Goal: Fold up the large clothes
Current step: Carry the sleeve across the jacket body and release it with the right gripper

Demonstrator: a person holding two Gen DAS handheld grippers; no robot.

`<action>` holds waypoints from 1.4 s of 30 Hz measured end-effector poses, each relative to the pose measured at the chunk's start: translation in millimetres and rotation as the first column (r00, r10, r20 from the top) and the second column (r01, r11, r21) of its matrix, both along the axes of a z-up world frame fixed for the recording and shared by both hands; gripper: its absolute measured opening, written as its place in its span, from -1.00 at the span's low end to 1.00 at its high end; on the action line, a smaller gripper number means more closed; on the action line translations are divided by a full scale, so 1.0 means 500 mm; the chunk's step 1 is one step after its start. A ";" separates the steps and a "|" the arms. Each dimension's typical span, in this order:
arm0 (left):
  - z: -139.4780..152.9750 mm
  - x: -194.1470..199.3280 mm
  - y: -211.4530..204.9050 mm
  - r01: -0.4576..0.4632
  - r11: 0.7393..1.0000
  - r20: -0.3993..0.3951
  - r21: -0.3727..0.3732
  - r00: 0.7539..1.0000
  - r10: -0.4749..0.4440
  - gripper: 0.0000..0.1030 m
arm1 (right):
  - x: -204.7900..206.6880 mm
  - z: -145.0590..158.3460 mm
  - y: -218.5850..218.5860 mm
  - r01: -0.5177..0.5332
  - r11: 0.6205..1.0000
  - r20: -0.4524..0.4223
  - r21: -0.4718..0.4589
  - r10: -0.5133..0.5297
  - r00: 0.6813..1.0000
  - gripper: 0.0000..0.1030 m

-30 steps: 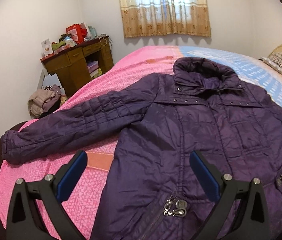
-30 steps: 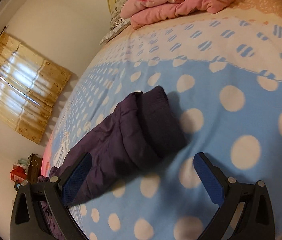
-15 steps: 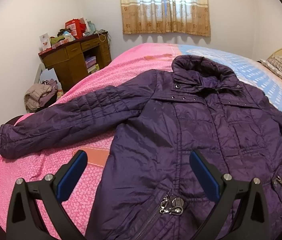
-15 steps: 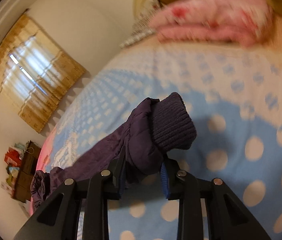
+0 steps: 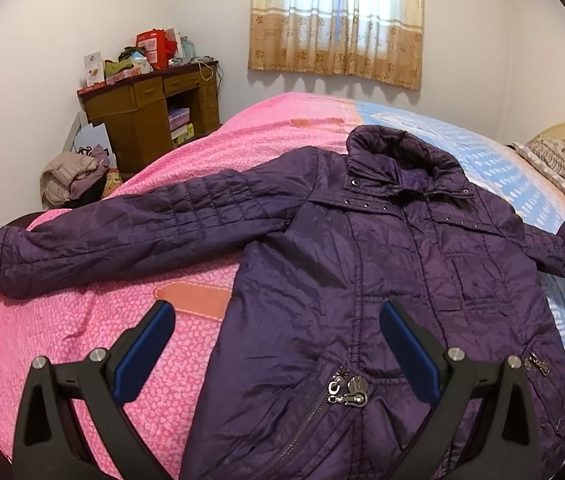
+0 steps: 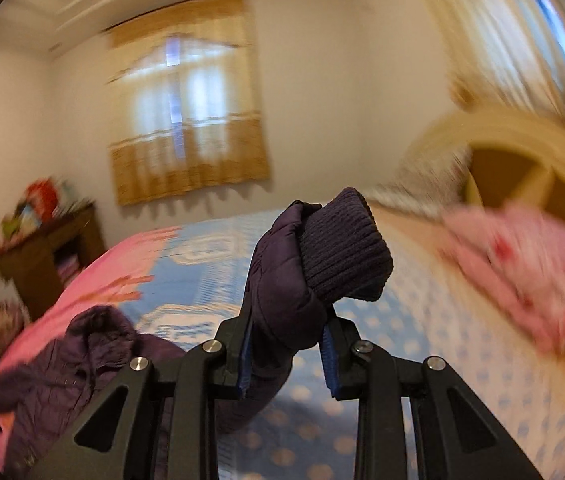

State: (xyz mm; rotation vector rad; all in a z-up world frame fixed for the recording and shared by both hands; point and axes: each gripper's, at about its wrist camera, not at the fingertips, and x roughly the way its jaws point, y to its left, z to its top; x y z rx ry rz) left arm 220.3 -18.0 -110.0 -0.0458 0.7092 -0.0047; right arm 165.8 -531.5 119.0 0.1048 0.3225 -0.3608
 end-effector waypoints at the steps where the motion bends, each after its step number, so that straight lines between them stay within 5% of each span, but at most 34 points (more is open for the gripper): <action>1: 0.000 -0.001 0.004 -0.001 1.000 0.000 -0.006 1.000 0.001 1.00 | 0.015 0.019 0.039 -0.037 0.998 -0.001 -0.044 0.037 0.999 -0.45; 5: -0.005 -0.004 0.018 -0.008 1.000 0.000 -0.021 1.000 0.008 1.00 | 0.061 0.062 0.196 -0.185 0.965 -0.022 -0.184 0.184 0.983 -0.45; 9: -0.012 -0.007 0.038 -0.019 0.999 -0.008 -0.031 1.000 0.018 1.00 | 0.103 0.053 0.372 -0.352 0.891 -0.101 -0.286 0.338 0.936 -0.45; 15: -0.016 -0.013 0.074 -0.051 0.998 -0.011 -0.035 0.999 0.050 1.00 | 0.178 -0.086 0.626 -0.565 0.749 -0.262 -0.345 0.502 0.824 -0.45; 18: -0.019 -0.013 0.088 -0.068 0.997 -0.014 -0.030 0.998 0.068 1.00 | 0.246 -0.213 0.680 -0.634 0.745 -0.364 -0.209 0.542 0.757 -0.21; 20: -0.022 -0.012 0.094 -0.071 0.997 -0.024 -0.020 0.997 0.070 1.00 | 0.278 -0.301 0.685 -0.670 0.742 -0.397 -0.020 0.609 0.686 -0.01; 24: -0.021 -0.009 0.103 -0.051 0.999 -0.032 0.011 0.998 0.051 1.00 | 0.261 -0.387 0.662 -0.666 0.729 -0.408 0.158 0.662 0.628 0.03; 28: -0.011 0.004 0.096 -0.017 1.000 -0.031 0.011 0.999 0.017 1.00 | 0.206 -0.419 0.616 -0.630 0.759 -0.411 0.166 0.634 0.655 0.05; 32: 0.002 0.037 0.040 0.073 0.997 -0.034 -0.029 0.997 -0.074 1.00 | 0.178 -0.414 0.529 -0.542 0.827 -0.388 0.149 0.553 0.737 0.12; 36: -0.002 0.080 -0.031 0.154 0.988 -0.049 -0.027 0.987 -0.155 0.98 | 0.164 -0.433 0.484 -0.500 0.852 -0.367 0.156 0.520 0.771 0.18; 42: -0.069 0.163 -0.112 0.199 0.980 -0.169 -0.026 0.965 -0.201 0.32 | 0.152 -0.478 0.475 -0.490 0.859 -0.371 0.151 0.509 0.777 0.19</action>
